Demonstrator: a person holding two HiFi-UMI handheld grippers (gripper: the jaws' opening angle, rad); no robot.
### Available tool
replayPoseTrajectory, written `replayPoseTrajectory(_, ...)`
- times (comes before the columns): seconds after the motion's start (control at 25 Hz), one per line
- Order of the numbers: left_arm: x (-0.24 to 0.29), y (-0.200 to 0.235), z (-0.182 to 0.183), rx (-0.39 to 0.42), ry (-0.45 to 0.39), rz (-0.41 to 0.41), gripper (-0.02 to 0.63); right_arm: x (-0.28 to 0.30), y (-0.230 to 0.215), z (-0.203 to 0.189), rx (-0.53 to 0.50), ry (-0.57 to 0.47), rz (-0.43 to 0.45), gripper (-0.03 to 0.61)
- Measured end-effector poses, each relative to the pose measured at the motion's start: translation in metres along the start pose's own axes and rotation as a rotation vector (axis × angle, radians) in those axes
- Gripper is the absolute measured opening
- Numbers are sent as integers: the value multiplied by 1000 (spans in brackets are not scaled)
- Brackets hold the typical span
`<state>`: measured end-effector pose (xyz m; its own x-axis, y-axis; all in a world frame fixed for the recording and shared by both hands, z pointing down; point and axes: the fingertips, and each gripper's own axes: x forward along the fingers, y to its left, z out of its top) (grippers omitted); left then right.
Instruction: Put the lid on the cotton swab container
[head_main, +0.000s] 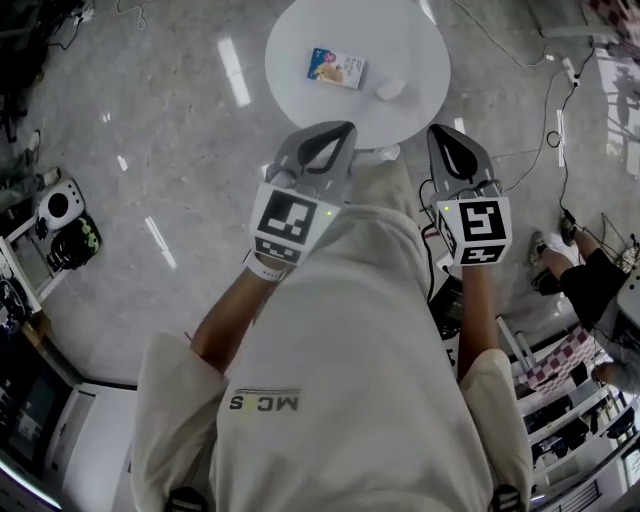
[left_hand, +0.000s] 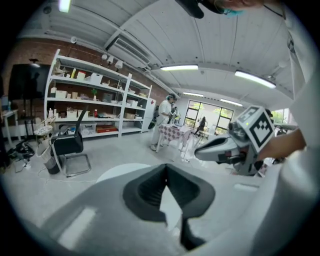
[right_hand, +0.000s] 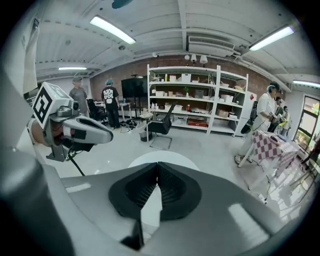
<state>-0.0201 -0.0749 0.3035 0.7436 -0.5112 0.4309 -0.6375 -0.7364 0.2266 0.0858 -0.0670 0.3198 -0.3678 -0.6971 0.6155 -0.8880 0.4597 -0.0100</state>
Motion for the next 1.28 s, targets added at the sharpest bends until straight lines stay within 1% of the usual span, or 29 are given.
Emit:
replayPoseTrajectory(0.2, -21, -5, 22, 34, -43, 11, 0, -28, 6, 17, 15, -96, -12, 2)
replayPoseTrajectory(0.4, -34, -2, 20, 30, -55, 34, 0, -45, 14, 21, 31, -141, -39, 3)
replayPoseTrajectory(0.72, -41, 1, 25, 50, -75, 28, 0, -52, 23, 30, -2, -151, -58, 5)
replayPoseTrajectory(1.0, -43, -8, 28, 67, -80, 11, 0, -58, 27, 27, -3, -153, -67, 5)
replayPoseTrajectory(1.16, -48, -7, 26, 56, -83, 10, 0, -58, 31, 26, -5, -149, -78, 5)
replayPoseTrajectory(1.28, -48, -6, 27, 41, -87, 6, 0, -59, 34, 25, -36, -140, -89, 5)
